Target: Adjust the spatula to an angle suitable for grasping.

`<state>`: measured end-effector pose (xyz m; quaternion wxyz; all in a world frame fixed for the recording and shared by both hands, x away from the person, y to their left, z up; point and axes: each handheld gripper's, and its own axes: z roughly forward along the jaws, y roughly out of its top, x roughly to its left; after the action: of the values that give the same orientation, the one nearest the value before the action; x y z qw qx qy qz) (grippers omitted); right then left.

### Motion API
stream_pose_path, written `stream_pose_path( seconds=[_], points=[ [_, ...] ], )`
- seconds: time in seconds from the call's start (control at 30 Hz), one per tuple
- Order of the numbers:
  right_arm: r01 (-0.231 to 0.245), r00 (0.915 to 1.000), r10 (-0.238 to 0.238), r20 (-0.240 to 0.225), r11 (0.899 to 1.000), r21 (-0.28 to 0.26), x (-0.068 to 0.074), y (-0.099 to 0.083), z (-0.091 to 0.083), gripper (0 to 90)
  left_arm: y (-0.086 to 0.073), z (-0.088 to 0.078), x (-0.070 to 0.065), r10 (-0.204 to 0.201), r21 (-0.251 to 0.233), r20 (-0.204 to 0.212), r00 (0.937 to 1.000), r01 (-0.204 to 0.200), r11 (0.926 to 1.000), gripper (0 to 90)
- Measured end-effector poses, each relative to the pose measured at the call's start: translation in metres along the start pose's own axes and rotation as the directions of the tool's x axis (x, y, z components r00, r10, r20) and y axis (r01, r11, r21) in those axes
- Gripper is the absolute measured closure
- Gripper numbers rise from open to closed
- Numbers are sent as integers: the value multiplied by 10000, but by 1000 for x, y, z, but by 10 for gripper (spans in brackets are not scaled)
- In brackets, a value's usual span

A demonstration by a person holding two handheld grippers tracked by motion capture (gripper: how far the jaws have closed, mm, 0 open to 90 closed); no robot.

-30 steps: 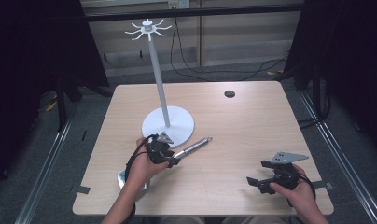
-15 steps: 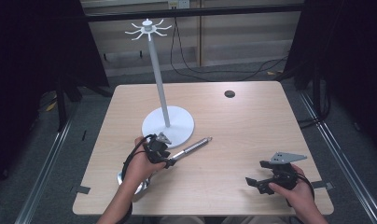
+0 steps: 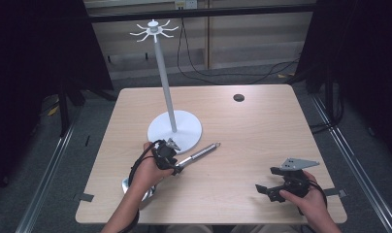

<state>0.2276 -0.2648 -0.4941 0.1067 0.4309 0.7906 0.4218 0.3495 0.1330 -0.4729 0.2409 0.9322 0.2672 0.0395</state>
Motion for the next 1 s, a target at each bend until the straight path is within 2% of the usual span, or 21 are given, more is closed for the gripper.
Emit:
stream_pose_path(
  seconds=[0.1, 0.47, 0.57, 0.77, 0.83, 0.9, 1.0],
  points=[
    [3, 10000, -3, -13, 10000, 13, 0, 0, 0, 68, 0, 2, -1, -151, 40, 22, 9999, 151, 9999, 588],
    [32, 10000, -32, -9, 10000, 19, 0, 0, 0, 68, 3, 5, 0, 43, 411, -67, 10000, -40, 9991, 629],
    [46, 10000, -46, 5, 10000, 11, 0, 0, -1, 68, 5, 4, 0, 58, 774, -81, 10000, -52, 9970, 667],
    [23, 10000, -23, 22, 10000, 15, -1, 0, -2, 68, 9, 4, -2, 55, 1072, -30, 10000, -51, 9942, 732],
    [28, 10000, -28, 27, 10000, 16, -1, 0, -2, 68, 11, 5, -2, 267, 1166, -33, 9996, -261, 9928, 739],
    [13, 10000, -13, 30, 10000, 37, -1, 0, -2, 68, 15, 5, -5, 577, 1540, -51, 9983, -562, 9865, 745],
    [51, 10000, -51, 17, 10000, 10, -1, 0, -1, 68, 17, 5, -7, 631, 1692, -101, 9980, -605, 9837, 750]
  ],
)
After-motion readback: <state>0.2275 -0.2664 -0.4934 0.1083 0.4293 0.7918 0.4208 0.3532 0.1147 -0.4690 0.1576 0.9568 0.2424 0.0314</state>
